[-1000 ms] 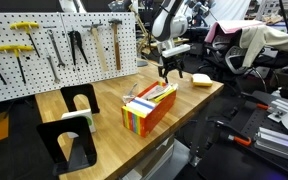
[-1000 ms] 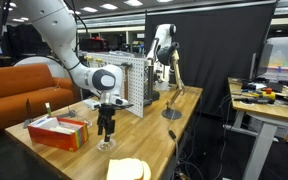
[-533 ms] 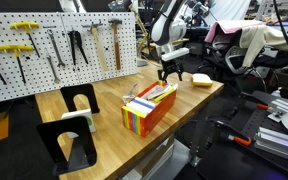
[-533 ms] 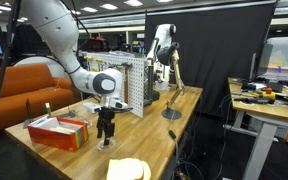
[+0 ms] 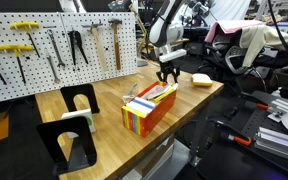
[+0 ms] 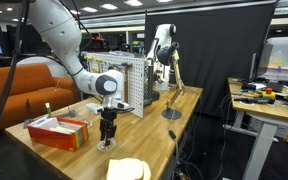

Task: Remove the blue spoon from the box, put it in the cup, move the cup slightly to the left and then move the lid to the left too

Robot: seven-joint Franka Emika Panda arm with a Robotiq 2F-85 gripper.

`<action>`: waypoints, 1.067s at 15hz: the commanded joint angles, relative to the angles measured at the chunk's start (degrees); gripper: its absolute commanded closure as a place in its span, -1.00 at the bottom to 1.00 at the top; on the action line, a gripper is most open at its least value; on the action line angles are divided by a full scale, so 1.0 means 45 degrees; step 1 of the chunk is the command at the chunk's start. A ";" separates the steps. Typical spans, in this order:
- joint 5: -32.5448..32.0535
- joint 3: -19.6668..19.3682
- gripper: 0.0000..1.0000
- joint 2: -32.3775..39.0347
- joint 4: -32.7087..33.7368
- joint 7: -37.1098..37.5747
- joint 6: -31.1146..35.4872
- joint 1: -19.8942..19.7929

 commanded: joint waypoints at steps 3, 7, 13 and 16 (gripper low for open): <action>0.0146 0.0098 0.09 0.0392 0.0489 -0.0256 -0.0210 -0.0121; 0.0122 0.0119 0.73 0.0364 0.0566 -0.0333 -0.0266 -0.0119; -0.0119 0.0052 0.85 -0.0044 0.0360 -0.0333 -0.0236 0.0104; -0.0239 0.0059 0.85 -0.0306 0.0276 -0.0281 -0.0201 0.0339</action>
